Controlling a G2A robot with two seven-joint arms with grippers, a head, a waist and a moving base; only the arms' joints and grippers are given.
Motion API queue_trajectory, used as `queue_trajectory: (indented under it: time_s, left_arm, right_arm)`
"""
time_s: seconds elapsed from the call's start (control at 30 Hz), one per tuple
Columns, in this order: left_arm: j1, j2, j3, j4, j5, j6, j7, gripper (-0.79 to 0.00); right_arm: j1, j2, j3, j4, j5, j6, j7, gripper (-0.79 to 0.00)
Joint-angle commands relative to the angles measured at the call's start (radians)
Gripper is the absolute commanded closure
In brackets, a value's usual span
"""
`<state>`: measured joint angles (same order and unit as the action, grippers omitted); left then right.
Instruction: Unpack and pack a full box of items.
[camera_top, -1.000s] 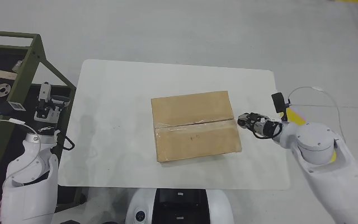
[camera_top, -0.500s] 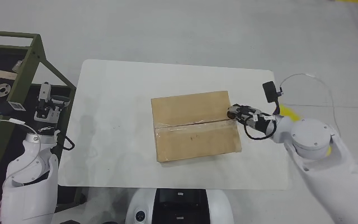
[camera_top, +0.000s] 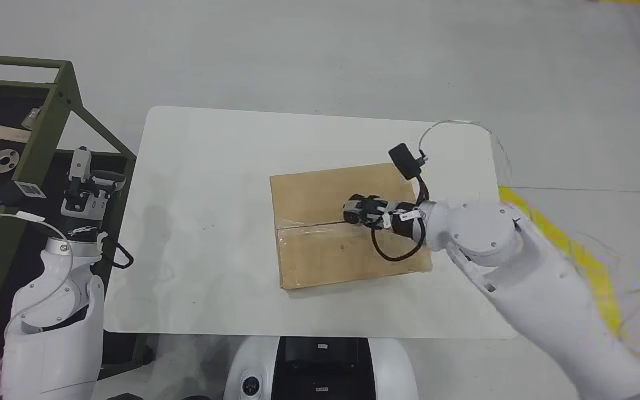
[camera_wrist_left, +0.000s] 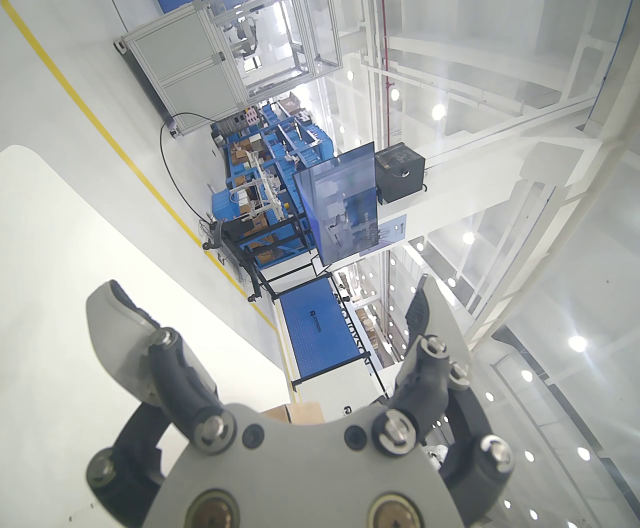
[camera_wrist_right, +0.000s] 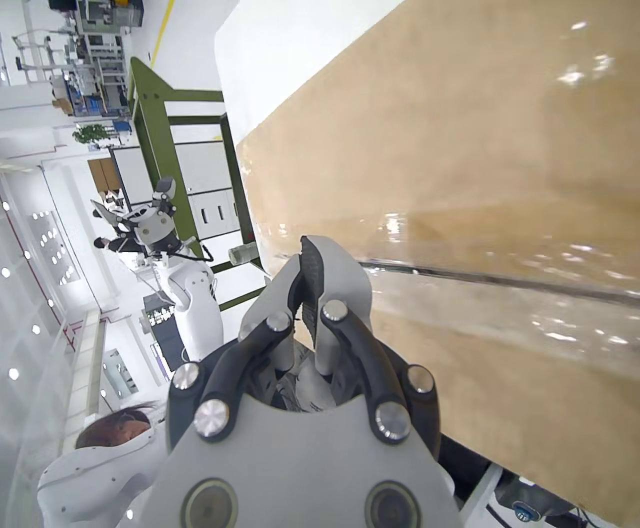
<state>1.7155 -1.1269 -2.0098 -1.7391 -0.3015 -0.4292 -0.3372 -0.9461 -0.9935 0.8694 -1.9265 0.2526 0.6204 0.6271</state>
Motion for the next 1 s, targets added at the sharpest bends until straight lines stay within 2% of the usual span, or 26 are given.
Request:
queue_trajectory:
  time_s: [0.0,0.27,0.47,0.7,0.97]
  left_arm:
    - [0.0,0.0,0.0,0.0,0.0,0.0,0.0,-0.785]
    - [0.0,0.0,0.0,0.0,0.0,0.0,0.0,-0.785]
    - [0.0,0.0,0.0,0.0,0.0,0.0,0.0,-0.785]
    - [0.0,0.0,0.0,0.0,0.0,0.0,0.0,-0.785]
    - [0.0,0.0,0.0,0.0,0.0,0.0,0.0,-0.785]
  right_arm:
    - [0.035,-0.019,-0.043,0.019,0.023,-0.02,-0.012,0.0]
    - [0.186,-0.106,-0.229,0.071,0.039,-0.027,-0.038,0.0]
    - [0.254,-0.171,-0.327,0.159,0.079,-0.062,-0.045,0.0]
    - [0.285,-0.228,-0.381,0.247,0.125,-0.083,-0.05,0.0]
    - [0.302,-0.263,-0.398,0.331,0.125,-0.065,-0.036,0.0]
